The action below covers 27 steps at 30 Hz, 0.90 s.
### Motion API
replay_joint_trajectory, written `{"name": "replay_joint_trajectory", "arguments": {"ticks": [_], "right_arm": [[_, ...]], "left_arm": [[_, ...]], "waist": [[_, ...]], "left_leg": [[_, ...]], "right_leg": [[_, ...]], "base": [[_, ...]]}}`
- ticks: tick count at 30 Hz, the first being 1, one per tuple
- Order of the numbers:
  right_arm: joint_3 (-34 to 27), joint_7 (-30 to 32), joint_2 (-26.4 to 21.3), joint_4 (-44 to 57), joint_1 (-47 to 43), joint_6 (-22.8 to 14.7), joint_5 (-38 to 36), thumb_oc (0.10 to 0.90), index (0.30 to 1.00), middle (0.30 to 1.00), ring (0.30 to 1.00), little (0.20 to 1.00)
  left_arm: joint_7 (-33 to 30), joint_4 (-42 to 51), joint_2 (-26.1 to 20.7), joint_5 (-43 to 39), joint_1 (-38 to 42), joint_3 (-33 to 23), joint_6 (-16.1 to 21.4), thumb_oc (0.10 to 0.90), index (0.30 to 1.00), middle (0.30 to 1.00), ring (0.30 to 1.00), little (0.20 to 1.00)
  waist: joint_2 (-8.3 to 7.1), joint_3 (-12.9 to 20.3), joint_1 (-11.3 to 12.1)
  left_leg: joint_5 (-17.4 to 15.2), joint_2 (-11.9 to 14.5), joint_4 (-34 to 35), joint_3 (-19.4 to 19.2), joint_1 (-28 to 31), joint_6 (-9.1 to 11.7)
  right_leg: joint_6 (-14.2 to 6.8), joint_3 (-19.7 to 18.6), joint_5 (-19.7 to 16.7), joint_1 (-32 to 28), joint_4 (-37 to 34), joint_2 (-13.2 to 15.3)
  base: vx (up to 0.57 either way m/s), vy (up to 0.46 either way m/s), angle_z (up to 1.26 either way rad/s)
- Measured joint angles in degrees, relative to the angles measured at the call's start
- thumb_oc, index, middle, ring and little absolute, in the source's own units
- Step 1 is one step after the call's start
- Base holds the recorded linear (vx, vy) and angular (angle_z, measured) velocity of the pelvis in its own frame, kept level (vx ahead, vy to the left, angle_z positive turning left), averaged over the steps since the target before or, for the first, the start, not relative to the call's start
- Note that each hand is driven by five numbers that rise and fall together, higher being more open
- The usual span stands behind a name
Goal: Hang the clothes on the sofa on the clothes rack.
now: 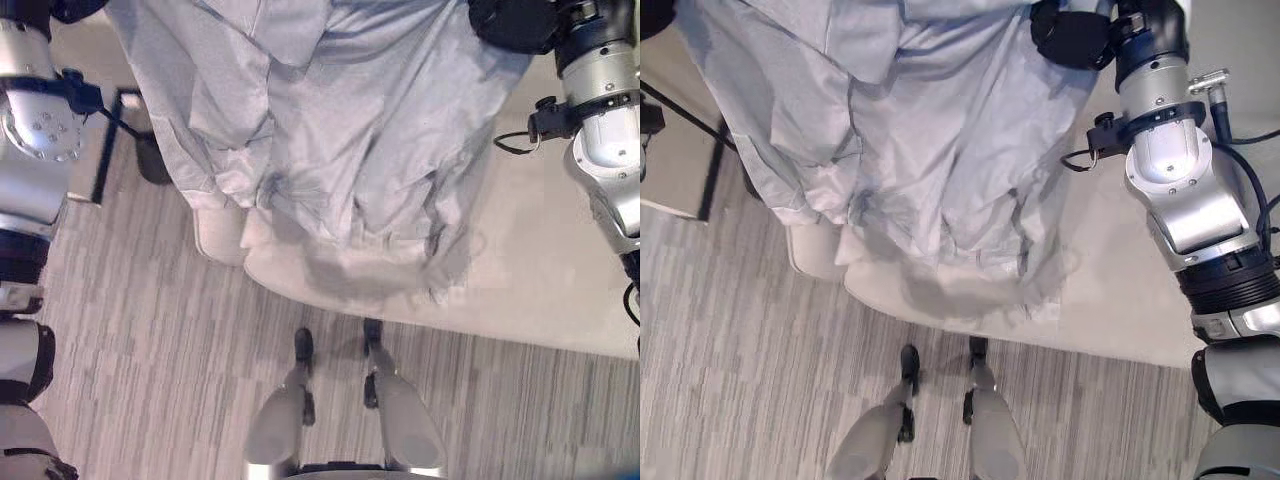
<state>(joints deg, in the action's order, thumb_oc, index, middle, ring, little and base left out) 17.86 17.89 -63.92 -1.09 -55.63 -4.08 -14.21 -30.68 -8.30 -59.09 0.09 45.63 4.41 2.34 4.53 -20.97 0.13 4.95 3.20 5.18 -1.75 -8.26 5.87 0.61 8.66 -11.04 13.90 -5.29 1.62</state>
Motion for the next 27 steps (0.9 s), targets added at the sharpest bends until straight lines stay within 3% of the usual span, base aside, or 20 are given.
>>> {"name": "replay_joint_trajectory", "arguments": {"ticks": [2, 3, 4, 6, 8, 9, 11, 14, 15, 16, 17, 18, 19, 20, 21, 22, 23, 25, 26, 27], "right_arm": [[-1.72, 0.04, -1.10, 0.04, -0.09, 0.00, 4.03, 0.400, 0.300, 0.300, 0.300, 0.300], [-1.64, -0.08, -1.07, 0.05, 0.92, -0.12, 5.89, 0.400, 0.300, 0.300, 0.300, 0.300], [-1.56, -0.21, -1.08, 0.03, 0.88, -0.19, 7.11, 0.400, 0.300, 0.300, 0.300, 0.300], [-1.35, -0.28, -1.08, 0.06, 0.87, -0.28, 7.10, 0.400, 0.300, 0.300, 0.300, 0.300], [3.70, -2.28, -3.25, -1.37, -1.24, -0.15, 7.18, 0.400, 0.300, 0.300, 0.300, 0.300], [4.68, -2.93, -3.23, -1.35, -1.78, -0.50, 7.17, 0.400, 0.300, 0.300, 0.300, 0.300], [4.91, -3.04, -3.14, -1.55, -2.01, -0.45, 7.17, 0.400, 0.300, 0.300, 0.300, 0.300], [5.06, -3.05, -2.61, -2.02, -1.99, -1.21, 7.18, 0.400, 0.300, 0.300, 0.300, 0.300], [5.97, -2.82, -2.46, -2.43, -2.99, -1.33, 7.18, 0.400, 0.300, 0.300, 0.300, 0.300], [6.56, -2.79, -2.35, -2.41, -3.36, -1.36, 7.21, 0.400, 0.300, 0.300, 0.300, 0.300], [5.34, -2.48, -2.96, -3.61, -1.33, -2.39, 7.31, 0.400, 0.300, 0.300, 0.300, 0.300], [5.50, -1.99, -3.22, -3.81, -0.80, -2.43, 7.30, 0.400, 0.300, 0.300, 0.300, 0.300], [5.92, -0.76, -3.73, -4.98, 0.83, -1.10, 8.58, 0.400, 0.300, 0.300, 0.300, 0.300], [6.12, -0.76, -4.10, -5.08, 0.93, -0.24, 9.46, 0.400, 0.300, 0.300, 0.300, 0.300], [5.03, -0.61, -4.05, -4.84, 1.33, 0.01, 9.56, 0.400, 0.300, 0.300, 0.300, 0.300], [4.65, -0.44, -4.07, -4.80, 1.43, 0.16, 9.57, 0.400, 0.300, 0.300, 0.300, 0.300], [2.64, 0.92, -1.92, -3.93, 4.67, 0.09, 9.95, 0.400, 0.300, 0.300, 0.300, 0.300], [2.50, 0.99, -1.20, -2.48, 11.67, 0.67, 12.82, 0.400, 0.300, 0.300, 0.300, 0.300], [2.71, 0.95, -0.26, -2.41, 11.65, 0.83, 13.89, 0.400, 0.300, 0.300, 0.300, 0.300], [2.76, 0.96, 0.61, -2.40, 11.23, 0.96, 13.93, 0.400, 0.300, 0.300, 0.300, 0.300]], "left_arm": [[-0.21, 4.53, 0.12, 0.05, -4.10, -2.64, 0.64, 0.400, 0.300, 0.300, 0.300, 0.300], [-0.84, 4.81, 0.11, 0.09, -6.98, -3.84, 1.62, 0.400, 0.300, 0.300, 0.300, 0.300], [-1.00, 4.48, 0.10, 0.10, -7.50, -4.48, 1.61, 0.400, 0.300, 0.300, 0.300, 0.300], [-1.00, 4.31, 0.10, 0.10, -7.54, -4.63, 1.51, 0.400, 0.300, 0.300, 0.300, 0.300], [0.16, 1.88, -0.10, 1.06, -7.15, -4.62, 1.42, 0.400, 0.300, 0.300, 0.300, 0.300], [0.12, 1.16, -0.14, 2.42, -7.26, -4.82, 1.01, 0.400, 0.300, 0.300, 0.300, 0.300], [0.21, 0.86, -0.73, 2.62, -7.16, -4.73, 1.18, 0.400, 0.300, 0.300, 0.300, 0.300], [-0.73, -0.24, -3.90, 2.67, -6.31, -4.33, 1.98, 0.400, 0.300, 0.300, 0.300, 0.300], [-1.01, -3.25, -6.10, 2.79, -1.87, -1.76, 2.61, 0.400, 0.300, 0.300, 0.300, 0.300], [-1.08, -4.00, -6.10, 2.79, -0.62, -1.24, 2.61, 0.400, 0.300, 0.300, 0.300, 0.300], [-1.66, -5.36, -6.10, 2.80, 1.18, 0.36, 3.69, 0.400, 0.300, 0.300, 0.300, 0.300], [-1.99, -5.19, -6.14, 2.77, 1.24, 1.11, 4.12, 0.400, 0.300, 0.300, 0.300, 0.300], [-2.17, -6.11, -6.15, 2.78, 1.78, 6.33, 4.61, 0.400, 0.300, 0.300, 0.300, 0.300], [-2.08, -6.14, -6.14, 2.79, 1.84, 8.03, 4.79, 0.400, 0.300, 0.300, 0.300, 0.300], [-1.86, -5.37, -5.57, 2.77, 1.80, 8.51, 4.79, 0.400, 0.300, 0.300, 0.300, 0.300], [-1.90, -4.97, -4.64, 2.74, 1.87, 8.33, 4.74, 0.400, 0.300, 0.300, 0.300, 0.300], [-1.99, -4.38, -4.37, 2.79, 1.95, 8.10, 4.89, 0.400, 0.300, 0.300, 0.300, 0.300], [-2.33, -5.80, -0.35, 2.54, 4.91, 11.25, 3.69, 0.400, 0.300, 0.300, 0.300, 0.300], [-2.19, -5.76, -1.71, 2.56, 4.97, 11.43, 3.33, 0.400, 0.300, 0.300, 0.300, 0.300], [-2.15, -5.79, -2.65, 2.55, 5.16, 11.48, 3.04, 0.400, 0.300, 0.300, 0.300, 0.300]], "waist": [[-0.16, 1.05, 1.39], [-0.35, 5.38, 2.14], [-0.58, 7.03, 2.74], [-0.66, 7.14, 2.93], [-2.42, 7.24, 3.02], [-3.76, 7.35, 5.30], [-4.89, 7.21, 4.94], [-6.05, 7.84, 4.37], [-6.95, 8.21, 3.66], [-6.80, 8.30, 3.14], [-6.08, 8.72, 2.16], [-5.43, 9.09, 1.87], [-4.04, 9.94, 1.27], [-2.74, 10.73, 1.23], [-0.37, 12.22, 1.53], [1.92, 13.71, 1.48], [-0.32, 14.07, 1.77], [-5.55, 15.01, 2.34], [-7.02, 14.92, 4.25], [-7.72, 14.72, 4.75]], "left_leg": [[0.02, 0.52, -0.01, 0.68, 3.57, -0.14], [-1.06, 0.95, -0.01, 1.40, 3.84, 0.28], [-0.81, 1.10, -0.06, 1.60, 4.32, 0.09], [-0.79, 1.19, -0.13, 1.75, 5.20, 0.08], [-0.90, -0.15, -7.87, 2.15, 4.76, 0.67], [0.09, -1.41, -14.18, 2.26, 3.73, 2.31], [-0.51, -0.56, -15.86, 1.25, 2.79, 2.67], [-1.90, 5.40, -12.13, -1.39, 4.83, 3.07], [-2.22, 12.13, -8.96, -3.44, 6.04, 4.11], [-2.05, 15.05, -7.03, -4.31, 7.16, 4.41], [-1.65, 20.74, -6.69, -4.41, 7.72, 6.02], [-1.12, 23.24, -6.54, -5.44, 7.86, 6.70], [-0.37, 23.85, -6.61, -3.91, 7.66, 8.10], [-0.14, 22.30, -5.24, -1.89, 7.43, 8.28], [-0.03, 17.01, -1.96, -1.29, 7.37, 7.88], [0.87, 13.52, -0.85, -1.55, 7.45, 5.18], [1.71, 10.05, -0.03, -1.91, 8.46, 6.83], [0.87, 1.37, -1.82, -2.29, 7.70, 1.49], [-0.30, -0.58, -3.16, -3.87, 6.66, -0.13], [-0.57, -1.26, -3.78, -4.54, 5.94, -0.64]], "right_leg": [[0.52, 0.40, 0.61, -3.72, -0.03, -0.57], [0.44, 1.27, 1.65, -4.43, -0.02, -0.84], [0.78, 1.51, 1.66, -5.04, -0.03, -0.98], [0.78, 1.67, 1.79, -6.01, -0.01, -1.06], [0.68, 3.20, 3.90, -9.47, 1.71, 0.41], [1.03, 3.41, 5.92, -11.17, 3.55, 1.31], [1.23, 4.82, 5.90, -13.09, 2.34, 2.69], [1.83, 6.41, 6.46, -14.48, 1.45, 2.64], [1.50, 7.22, 6.22, -14.03, 1.64, 3.25], [1.47, 7.34, 6.23, -13.91, 1.94, 3.62], [-0.75, 9.23, 5.91, -13.87, 2.54, 4.30], [-1.15, 9.78, 6.40, -13.74, 3.14, 4.72], [-4.21, 10.71, 6.64, -13.92, 4.89, 8.32], [-5.47, 10.95, 6.26, -14.00, 4.87, 9.45], [-8.62, 11.34, 4.56, -14.10, 3.91, 12.44], [-10.60, 11.61, 3.44, -14.01, 3.74, 13.84], [-11.63, 10.90, 2.79, -14.07, 3.69, 16.92], [-9.44, 16.79, 0.16, -12.85, 10.08, 26.40], [-9.59, 16.78, -4.11, -11.58, 9.30, 27.75], [-9.53, 16.81, -5.90, -10.46, 9.56, 28.54]], "base": [[0.04, -0.090, 0.21], [0.08, -0.128, 0.18], [0.02, -0.157, 0.19], [-0.02, -0.106, 0.16], [-0.09, 0.035, 0.37], [-0.09, 0.083, 0.22], [0.00, 0.098, 0.39], [-0.01, 0.252, 0.32], [0.00, 0.447, 0.24], [0.01, 0.481, 0.44], [0.09, 0.674, 0.37], [0.21, 0.787, 0.68], [0.25, 0.855, 0.61], [0.20, 0.758, 0.66], [0.11, 0.751, 0.36], [0.05, 0.574, 0.19], [0.02, 0.563, 0.20], [0.00, 0.516, 0.32], [0.04, 0.593, -0.01], [0.08, 0.471, 0.17]]}}
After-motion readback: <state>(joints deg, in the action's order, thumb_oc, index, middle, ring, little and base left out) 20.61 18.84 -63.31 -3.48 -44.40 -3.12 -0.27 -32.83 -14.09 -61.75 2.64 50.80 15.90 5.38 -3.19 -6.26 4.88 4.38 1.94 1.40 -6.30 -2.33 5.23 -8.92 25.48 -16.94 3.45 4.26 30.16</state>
